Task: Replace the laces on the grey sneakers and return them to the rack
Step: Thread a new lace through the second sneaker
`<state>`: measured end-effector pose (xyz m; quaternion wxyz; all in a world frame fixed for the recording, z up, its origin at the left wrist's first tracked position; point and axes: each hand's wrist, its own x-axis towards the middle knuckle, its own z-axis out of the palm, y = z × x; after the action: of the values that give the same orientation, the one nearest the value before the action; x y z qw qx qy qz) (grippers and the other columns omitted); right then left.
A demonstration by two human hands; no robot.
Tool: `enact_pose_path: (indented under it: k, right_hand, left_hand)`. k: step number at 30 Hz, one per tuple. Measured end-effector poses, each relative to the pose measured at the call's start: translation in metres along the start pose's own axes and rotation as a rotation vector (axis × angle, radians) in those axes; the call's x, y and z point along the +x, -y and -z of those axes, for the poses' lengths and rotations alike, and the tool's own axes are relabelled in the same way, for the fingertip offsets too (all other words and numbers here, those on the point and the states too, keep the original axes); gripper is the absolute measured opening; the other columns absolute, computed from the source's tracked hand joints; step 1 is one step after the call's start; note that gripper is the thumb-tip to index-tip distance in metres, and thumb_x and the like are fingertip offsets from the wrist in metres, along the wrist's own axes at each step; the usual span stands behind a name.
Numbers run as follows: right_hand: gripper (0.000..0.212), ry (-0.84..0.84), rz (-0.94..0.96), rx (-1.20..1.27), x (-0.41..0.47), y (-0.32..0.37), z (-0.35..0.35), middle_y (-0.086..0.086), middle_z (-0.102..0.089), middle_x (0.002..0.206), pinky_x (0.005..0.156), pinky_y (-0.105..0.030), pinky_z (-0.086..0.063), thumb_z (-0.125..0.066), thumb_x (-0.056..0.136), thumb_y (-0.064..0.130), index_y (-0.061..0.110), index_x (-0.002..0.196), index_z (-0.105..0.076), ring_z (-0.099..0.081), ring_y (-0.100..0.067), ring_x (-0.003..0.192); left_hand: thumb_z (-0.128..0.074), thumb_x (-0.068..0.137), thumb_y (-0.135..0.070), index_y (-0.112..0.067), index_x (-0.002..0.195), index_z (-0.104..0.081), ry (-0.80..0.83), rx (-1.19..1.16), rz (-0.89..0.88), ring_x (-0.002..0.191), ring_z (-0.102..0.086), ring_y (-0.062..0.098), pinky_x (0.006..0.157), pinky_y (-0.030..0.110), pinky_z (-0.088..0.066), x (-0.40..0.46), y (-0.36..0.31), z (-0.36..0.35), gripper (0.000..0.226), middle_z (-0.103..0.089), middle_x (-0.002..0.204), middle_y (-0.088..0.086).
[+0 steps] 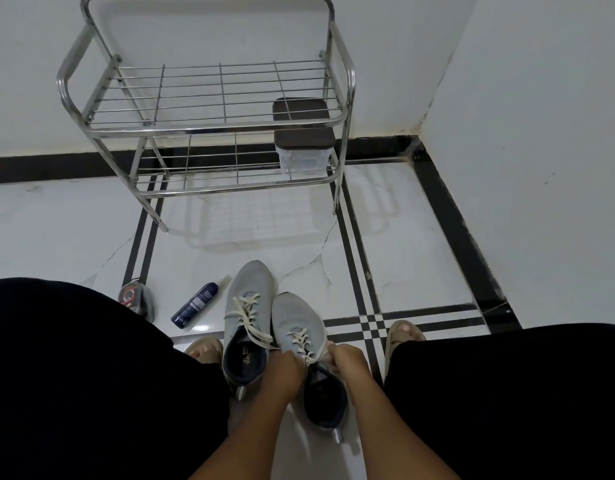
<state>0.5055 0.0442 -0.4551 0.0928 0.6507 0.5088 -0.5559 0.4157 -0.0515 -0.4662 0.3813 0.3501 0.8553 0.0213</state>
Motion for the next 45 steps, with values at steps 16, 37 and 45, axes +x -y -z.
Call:
enact_pose_path:
  k: [16,37,45]
  right_hand:
    - [0.012,-0.169,-0.266,0.775,0.013,-0.006,-0.002,-0.008,-0.053,0.067,0.046,-0.026,-0.038,-0.048,0.088,0.003,0.001,0.079,-0.057,-0.047,-0.02,0.055]
    - [0.033,-0.001,-0.219,0.849,0.033,-0.003,-0.01,0.002,-0.042,0.05,0.035,-0.02,-0.025,-0.04,0.093,0.008,0.014,0.061,-0.044,-0.028,-0.009,0.038]
    - [0.031,-0.151,-0.106,0.373,0.006,0.006,-0.007,-0.011,-0.064,0.084,0.076,-0.036,-0.05,-0.061,0.078,0.024,0.001,0.099,-0.06,-0.06,-0.029,0.081]
  left_hand:
    - [-0.036,0.1,-0.021,-0.009,0.115,-0.06,0.052,-0.051,0.072,0.11,-0.059,0.027,0.089,0.033,-0.047,-0.001,0.005,-0.006,0.031,-0.06,0.118,0.012]
    - [-0.031,0.099,-0.006,-0.011,0.065,-0.043,0.014,-1.723,0.611,0.024,-0.024,0.003,0.029,0.01,-0.019,0.02,-0.017,0.011,0.037,-0.036,0.038,-0.005]
    - [-0.037,0.098,-0.046,-0.017,0.085,-0.058,-0.439,-0.683,0.245,0.071,-0.06,0.025,0.065,0.032,-0.049,0.003,-0.007,0.024,0.037,-0.063,0.079,0.003]
